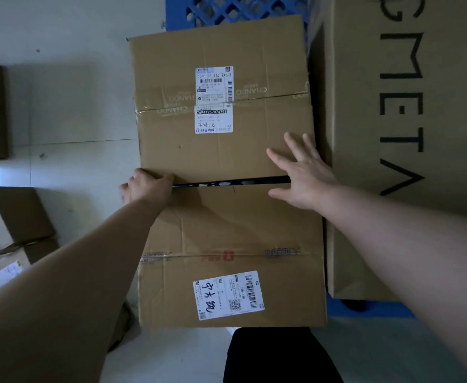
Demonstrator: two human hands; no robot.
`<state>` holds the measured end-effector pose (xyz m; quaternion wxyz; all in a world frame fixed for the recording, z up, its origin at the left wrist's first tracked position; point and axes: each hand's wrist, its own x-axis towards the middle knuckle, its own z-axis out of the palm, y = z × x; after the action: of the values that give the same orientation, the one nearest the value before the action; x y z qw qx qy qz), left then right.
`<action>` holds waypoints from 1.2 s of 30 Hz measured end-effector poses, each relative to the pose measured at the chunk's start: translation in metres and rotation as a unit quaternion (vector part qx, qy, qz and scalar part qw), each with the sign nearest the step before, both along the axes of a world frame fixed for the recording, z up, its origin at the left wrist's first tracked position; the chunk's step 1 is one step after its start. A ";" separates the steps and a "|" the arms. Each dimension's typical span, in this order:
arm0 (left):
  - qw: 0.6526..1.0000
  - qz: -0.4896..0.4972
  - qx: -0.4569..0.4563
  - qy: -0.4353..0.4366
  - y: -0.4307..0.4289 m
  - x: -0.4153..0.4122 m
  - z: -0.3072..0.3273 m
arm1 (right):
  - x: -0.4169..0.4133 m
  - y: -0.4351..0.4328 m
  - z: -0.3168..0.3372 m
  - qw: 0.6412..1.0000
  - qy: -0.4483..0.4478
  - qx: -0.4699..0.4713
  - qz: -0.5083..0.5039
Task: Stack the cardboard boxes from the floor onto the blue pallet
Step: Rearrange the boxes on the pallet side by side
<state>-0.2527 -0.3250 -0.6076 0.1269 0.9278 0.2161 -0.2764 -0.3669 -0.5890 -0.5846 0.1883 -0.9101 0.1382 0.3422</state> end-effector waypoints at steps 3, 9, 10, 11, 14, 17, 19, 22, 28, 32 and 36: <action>0.999 0.002 0.033 0.041 -0.012 -0.005 0.006 | -0.007 0.004 0.004 1.000 0.020 0.013 0.006; 0.983 -0.164 0.052 -0.066 -0.070 -0.048 0.040 | -0.070 -0.031 0.029 0.991 -0.036 -0.033 -0.123; 0.972 -0.218 0.024 -0.082 -0.087 -0.061 0.047 | -0.089 -0.045 0.032 0.983 -0.026 -0.069 -0.166; 0.961 -0.264 -0.009 -0.088 -0.105 -0.076 0.055 | -0.108 -0.060 0.035 0.973 0.000 -0.096 -0.208; 0.932 -0.343 -0.114 0.000 -0.158 -0.126 0.064 | -0.159 -0.100 0.032 0.939 0.088 -0.112 -0.314; 0.925 -0.335 -0.133 0.124 -0.198 -0.170 0.059 | -0.193 -0.129 0.022 0.920 0.105 -0.114 -0.359; 0.933 -0.314 -0.098 0.143 -0.212 -0.189 0.055 | -0.208 -0.146 0.019 0.914 0.102 -0.098 -0.381; 0.951 -0.267 -0.063 0.142 -0.221 -0.205 0.043 | -0.220 -0.170 0.012 0.889 0.103 -0.022 -0.445; 0.957 -0.267 0.017 0.114 -0.228 -0.227 0.033 | -0.248 -0.185 0.000 0.876 0.073 0.031 -0.476; 0.954 -0.266 0.037 0.133 -0.220 -0.266 0.036 | -0.278 -0.171 0.002 0.882 0.107 0.012 -0.458; 0.953 -0.266 0.050 0.133 -0.201 -0.288 0.040 | -0.300 -0.155 0.001 0.883 0.115 0.030 -0.454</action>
<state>-0.5408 -0.5261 -0.5672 -0.0277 0.9118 -0.0101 -0.4096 -0.6671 -0.7441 -0.5836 0.3330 -0.6959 0.5468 0.3254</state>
